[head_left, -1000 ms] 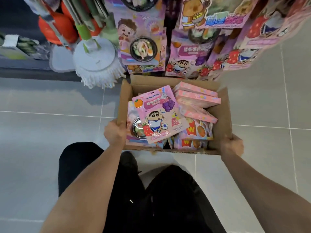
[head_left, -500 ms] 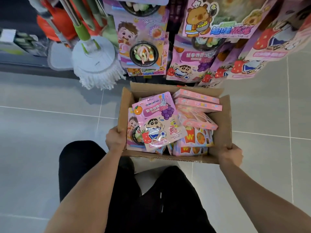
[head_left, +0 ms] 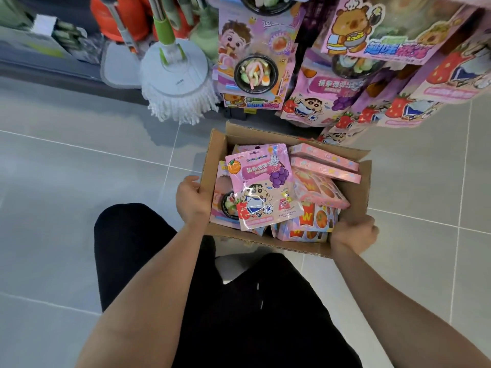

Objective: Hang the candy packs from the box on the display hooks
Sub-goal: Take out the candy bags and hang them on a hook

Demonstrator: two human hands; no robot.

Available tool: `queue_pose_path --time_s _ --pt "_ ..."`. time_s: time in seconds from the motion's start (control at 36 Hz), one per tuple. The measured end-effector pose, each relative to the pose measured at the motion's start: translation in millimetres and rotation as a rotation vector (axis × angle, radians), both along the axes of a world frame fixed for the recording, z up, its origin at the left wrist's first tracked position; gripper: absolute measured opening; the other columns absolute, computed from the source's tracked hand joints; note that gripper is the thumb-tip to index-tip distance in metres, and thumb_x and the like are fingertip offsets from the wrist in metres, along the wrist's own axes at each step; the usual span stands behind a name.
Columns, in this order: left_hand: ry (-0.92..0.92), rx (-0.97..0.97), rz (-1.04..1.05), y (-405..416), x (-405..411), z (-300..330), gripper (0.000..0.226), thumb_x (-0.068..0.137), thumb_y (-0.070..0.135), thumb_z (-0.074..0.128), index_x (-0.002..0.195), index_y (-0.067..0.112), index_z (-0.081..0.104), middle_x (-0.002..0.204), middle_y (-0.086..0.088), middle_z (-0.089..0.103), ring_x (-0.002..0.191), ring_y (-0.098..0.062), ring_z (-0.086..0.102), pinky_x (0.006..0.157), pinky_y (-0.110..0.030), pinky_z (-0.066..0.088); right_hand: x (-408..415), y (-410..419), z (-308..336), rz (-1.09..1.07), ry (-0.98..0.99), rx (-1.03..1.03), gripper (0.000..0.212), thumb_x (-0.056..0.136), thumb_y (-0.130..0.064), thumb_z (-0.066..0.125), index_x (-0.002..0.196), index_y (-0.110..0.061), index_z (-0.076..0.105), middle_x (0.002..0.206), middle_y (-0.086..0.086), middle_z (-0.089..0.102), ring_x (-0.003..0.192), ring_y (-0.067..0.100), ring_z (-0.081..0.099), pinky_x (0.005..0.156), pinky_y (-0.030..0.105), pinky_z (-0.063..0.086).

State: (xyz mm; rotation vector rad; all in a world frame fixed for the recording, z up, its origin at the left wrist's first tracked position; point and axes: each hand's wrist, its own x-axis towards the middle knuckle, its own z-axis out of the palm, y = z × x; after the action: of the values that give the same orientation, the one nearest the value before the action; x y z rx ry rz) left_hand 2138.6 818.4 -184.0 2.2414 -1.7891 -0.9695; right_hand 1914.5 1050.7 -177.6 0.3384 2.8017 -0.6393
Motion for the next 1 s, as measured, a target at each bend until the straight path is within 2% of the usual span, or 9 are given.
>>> queue_pose_path --time_s 0.17,0.31,0.42,0.53,0.69,0.75,0.81,0.94,1.0 --pt "0.114 -0.142 0.004 6.3 -12.2 20.4 0.027 0.093 0.014 0.063 0.119 0.018 0.059 0.112 0.003 0.062 0.098 -0.013 0.059 0.081 -0.028 0.052 16.0 -36.6 7.4 0.299 -0.332 -0.147 0.03 0.096 -0.027 0.061 0.119 -0.008 0.064 0.123 0.014 0.067 0.111 0.032 0.063 0.091 0.037 0.049" --pt "0.234 0.41 -0.092 18.8 -20.6 6.3 0.034 0.087 0.053 0.064 0.108 0.026 0.066 0.099 0.006 0.074 0.089 -0.016 0.072 0.084 -0.04 0.06 26.5 -55.7 6.8 0.346 -0.678 -0.298 0.038 0.099 -0.027 0.059 0.128 -0.003 0.061 0.126 0.012 0.064 0.102 0.023 0.054 0.084 0.032 0.04" --pt "0.344 0.701 -0.089 37.7 -37.8 17.1 0.037 0.096 0.024 0.065 0.127 0.01 0.051 0.127 -0.001 0.064 0.114 -0.019 0.062 0.092 -0.034 0.048 29.8 -60.8 -1.2 0.311 -0.688 -0.313 0.047 0.093 -0.027 0.065 0.134 -0.004 0.058 0.133 0.012 0.062 0.117 0.029 0.058 0.092 0.036 0.046" --pt "0.392 0.61 0.06 50.6 -42.7 9.9 0.04 0.097 0.023 0.063 0.134 0.013 0.052 0.129 -0.003 0.063 0.116 -0.022 0.062 0.099 -0.038 0.049 26.2 -62.1 -9.4 0.328 -0.661 -0.273 0.031 0.091 -0.028 0.068 0.11 -0.003 0.067 0.116 0.019 0.069 0.093 0.028 0.061 0.08 0.036 0.048" --pt "0.451 0.598 0.112 54.6 -37.7 8.0 0.028 0.101 0.012 0.054 0.129 0.012 0.054 0.121 -0.004 0.064 0.11 -0.023 0.061 0.087 -0.039 0.054 32.3 -61.3 -12.4 0.348 -0.548 -0.269 0.027 0.09 -0.019 0.07 0.099 0.006 0.074 0.111 0.021 0.071 0.105 0.037 0.065 0.09 0.043 0.053" --pt "0.464 0.599 0.128 52.3 -30.7 13.8 0.022 0.1 0.012 0.057 0.121 0.013 0.057 0.117 -0.005 0.067 0.104 -0.022 0.063 0.086 -0.038 0.055 35.9 -61.5 -13.0 0.321 -0.553 -0.306 0.014 0.087 -0.014 0.073 0.081 -0.002 0.076 0.107 0.019 0.073 0.099 0.036 0.068 0.089 0.052 0.056" --pt "0.482 0.63 0.135 47.1 -22.7 17.7 0.018 0.098 0.012 0.06 0.116 0.012 0.06 0.116 -0.007 0.07 0.103 -0.024 0.067 0.089 -0.042 0.056 36.5 -62.2 -12.8 0.275 -0.621 -0.383 0.024 0.086 -0.008 0.073 0.064 -0.014 0.067 0.103 0.015 0.072 0.097 0.035 0.069 0.085 0.054 0.058" --pt "0.574 0.796 0.086 37.2 4.6 33.0 0.031 0.093 0.0 0.064 0.122 0.007 0.06 0.108 -0.009 0.073 0.094 -0.023 0.071 0.072 -0.036 0.06 38.4 -57.6 10.0 0.347 -0.741 -0.515 0.007 0.091 0.002 0.065 0.085 -0.001 0.067 0.105 0.021 0.07 0.09 0.03 0.067 0.078 0.041 0.061" --pt "0.586 0.839 0.007 32.5 14.5 40.3 0.034 0.092 -0.002 0.065 0.123 0.009 0.06 0.112 -0.008 0.073 0.1 -0.023 0.071 0.077 -0.036 0.059 37.1 -53.1 17.8 0.368 -0.806 -0.573 0.007 0.092 0.005 0.062 0.092 -0.001 0.066 0.101 0.016 0.072 0.089 0.027 0.069 0.074 0.035 0.061"
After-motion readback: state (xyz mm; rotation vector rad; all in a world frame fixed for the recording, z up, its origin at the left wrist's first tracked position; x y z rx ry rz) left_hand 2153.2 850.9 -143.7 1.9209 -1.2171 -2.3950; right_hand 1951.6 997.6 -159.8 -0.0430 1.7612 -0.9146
